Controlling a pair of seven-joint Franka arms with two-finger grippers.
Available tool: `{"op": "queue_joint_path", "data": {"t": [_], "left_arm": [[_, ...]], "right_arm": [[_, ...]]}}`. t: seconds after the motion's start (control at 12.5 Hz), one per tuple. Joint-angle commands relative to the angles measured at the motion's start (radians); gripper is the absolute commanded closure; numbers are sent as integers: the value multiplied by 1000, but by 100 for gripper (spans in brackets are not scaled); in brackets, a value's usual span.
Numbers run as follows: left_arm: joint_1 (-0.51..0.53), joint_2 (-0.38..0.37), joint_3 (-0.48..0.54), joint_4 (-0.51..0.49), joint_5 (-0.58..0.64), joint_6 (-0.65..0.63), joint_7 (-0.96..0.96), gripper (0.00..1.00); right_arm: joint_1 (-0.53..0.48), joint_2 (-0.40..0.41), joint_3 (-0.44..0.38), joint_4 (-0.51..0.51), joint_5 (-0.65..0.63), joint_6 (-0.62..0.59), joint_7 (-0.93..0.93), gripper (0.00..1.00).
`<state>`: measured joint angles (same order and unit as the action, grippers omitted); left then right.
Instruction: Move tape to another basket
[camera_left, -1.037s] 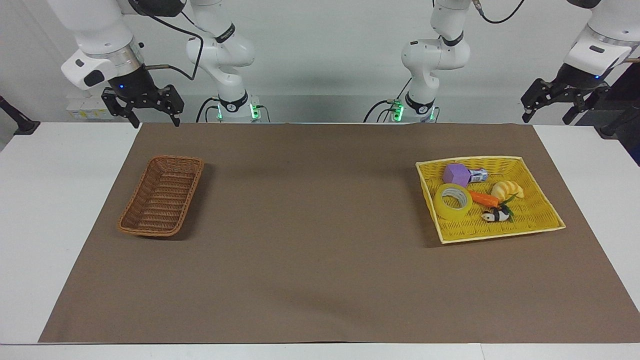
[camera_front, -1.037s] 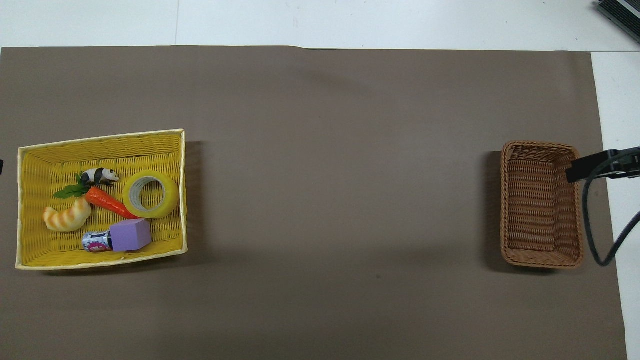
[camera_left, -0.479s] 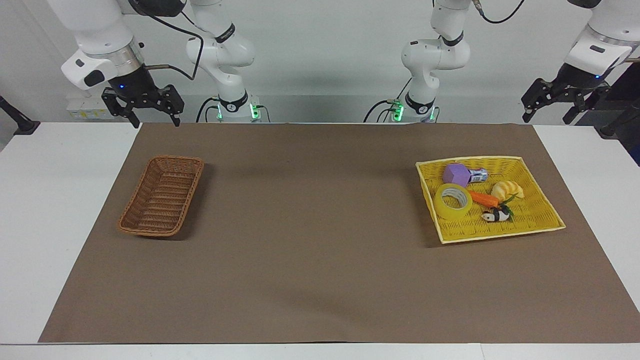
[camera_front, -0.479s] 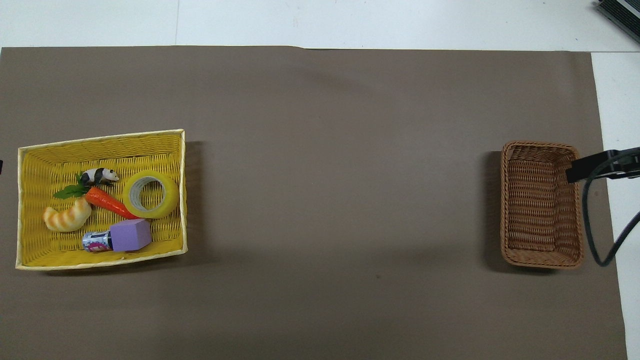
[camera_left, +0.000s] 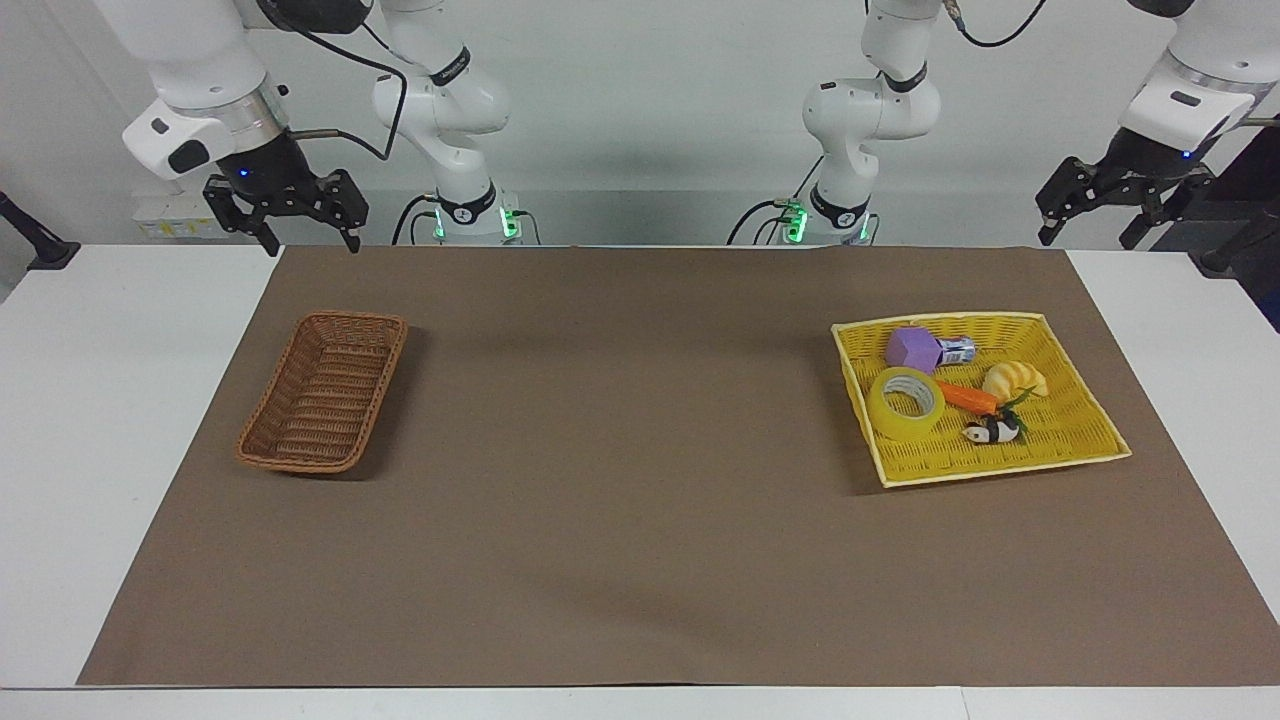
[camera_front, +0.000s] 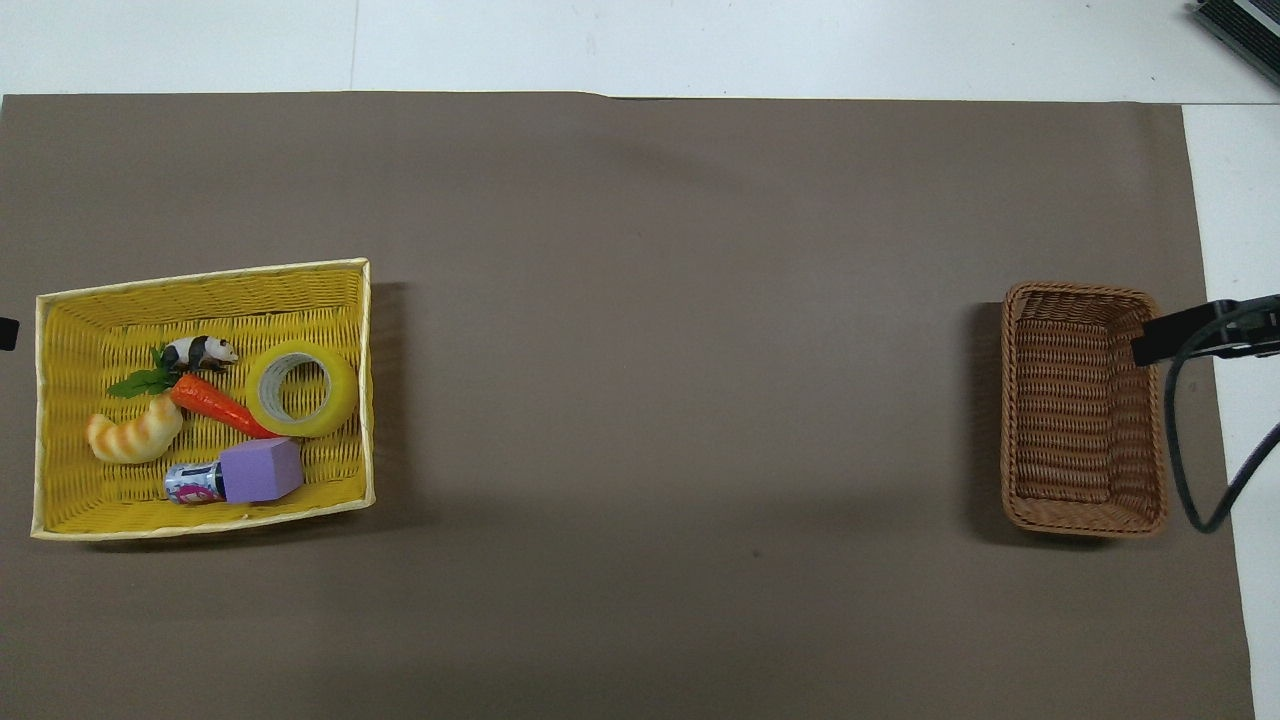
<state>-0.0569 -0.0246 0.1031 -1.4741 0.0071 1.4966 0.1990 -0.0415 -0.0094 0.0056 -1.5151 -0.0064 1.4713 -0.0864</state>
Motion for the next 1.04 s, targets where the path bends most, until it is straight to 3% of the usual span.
{"op": "queue_joint_path", "data": {"t": [0.0,0.56,0.96], "left_arm": [[-3,-34,0,-101,-9,101,11,0],[-15,-37,-2,-417,-10,414,8,0],[-34,-22,-2,-584,-10,615,7,0]], "right_arm": [[-3,-3,4,6,3,-20,20,0],[-14,-3,2,6,3,-22,20,0],[-14,-3,4,7,3,-14,22,0]]}}
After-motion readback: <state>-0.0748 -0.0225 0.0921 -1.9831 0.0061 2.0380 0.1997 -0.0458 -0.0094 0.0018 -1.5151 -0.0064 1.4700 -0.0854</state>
